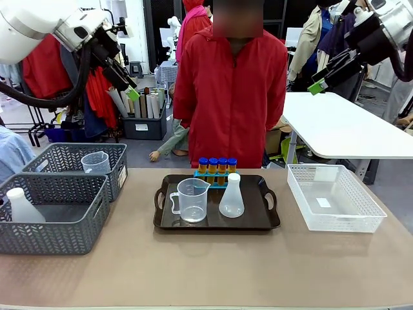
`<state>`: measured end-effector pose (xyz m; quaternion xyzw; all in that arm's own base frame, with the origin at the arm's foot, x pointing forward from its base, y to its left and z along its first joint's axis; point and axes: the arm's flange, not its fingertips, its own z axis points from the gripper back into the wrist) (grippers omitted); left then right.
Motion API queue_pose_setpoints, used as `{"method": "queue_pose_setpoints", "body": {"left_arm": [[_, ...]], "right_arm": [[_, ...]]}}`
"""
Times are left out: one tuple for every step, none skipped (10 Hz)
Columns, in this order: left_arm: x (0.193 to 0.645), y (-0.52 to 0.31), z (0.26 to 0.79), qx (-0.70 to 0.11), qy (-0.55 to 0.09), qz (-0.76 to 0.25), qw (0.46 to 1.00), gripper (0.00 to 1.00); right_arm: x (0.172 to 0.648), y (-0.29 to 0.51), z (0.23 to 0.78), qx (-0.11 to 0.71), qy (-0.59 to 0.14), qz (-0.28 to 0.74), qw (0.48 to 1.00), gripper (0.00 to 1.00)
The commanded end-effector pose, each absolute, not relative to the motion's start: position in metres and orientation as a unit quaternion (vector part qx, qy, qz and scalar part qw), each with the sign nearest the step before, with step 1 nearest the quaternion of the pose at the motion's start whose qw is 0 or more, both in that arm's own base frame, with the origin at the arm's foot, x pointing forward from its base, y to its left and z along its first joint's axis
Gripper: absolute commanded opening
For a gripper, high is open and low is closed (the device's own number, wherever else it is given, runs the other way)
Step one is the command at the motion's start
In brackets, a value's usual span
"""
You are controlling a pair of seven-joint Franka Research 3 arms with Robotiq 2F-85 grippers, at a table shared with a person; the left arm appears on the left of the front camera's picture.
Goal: Prepare the laboratory tools.
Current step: Pick up one Large Measuring Cup and place it on the Handle tray.
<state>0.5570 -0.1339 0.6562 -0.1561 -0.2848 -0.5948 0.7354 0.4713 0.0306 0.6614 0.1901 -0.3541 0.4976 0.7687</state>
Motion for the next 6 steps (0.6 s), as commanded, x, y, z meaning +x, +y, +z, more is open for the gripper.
{"method": "queue_pose_setpoints", "body": {"left_arm": [[0.5556,-0.133,0.6583,-0.157,-0.288,-0.593,0.735,1.0],[0.5556,-0.133,0.6583,-0.157,-0.288,-0.593,0.735,1.0],[0.5556,-0.133,0.6583,-0.157,-0.288,-0.593,0.735,1.0],[0.5556,-0.133,0.6583,-0.157,-0.288,-0.593,0.735,1.0],[0.5556,-0.133,0.6583,-0.157,-0.288,-0.593,0.735,1.0],[0.5556,-0.133,0.6583,-0.157,-0.288,-0.593,0.735,1.0]], "right_arm": [[0.4705,0.031,0.663,0.192,-0.356,0.5,0.766,1.0],[0.4705,0.031,0.663,0.192,-0.356,0.5,0.766,1.0],[0.4705,0.031,0.663,0.192,-0.356,0.5,0.766,1.0],[0.4705,0.031,0.663,0.192,-0.356,0.5,0.766,1.0],[0.4705,0.031,0.663,0.192,-0.356,0.5,0.766,1.0],[0.4705,0.031,0.663,0.192,-0.356,0.5,0.766,1.0]]}}
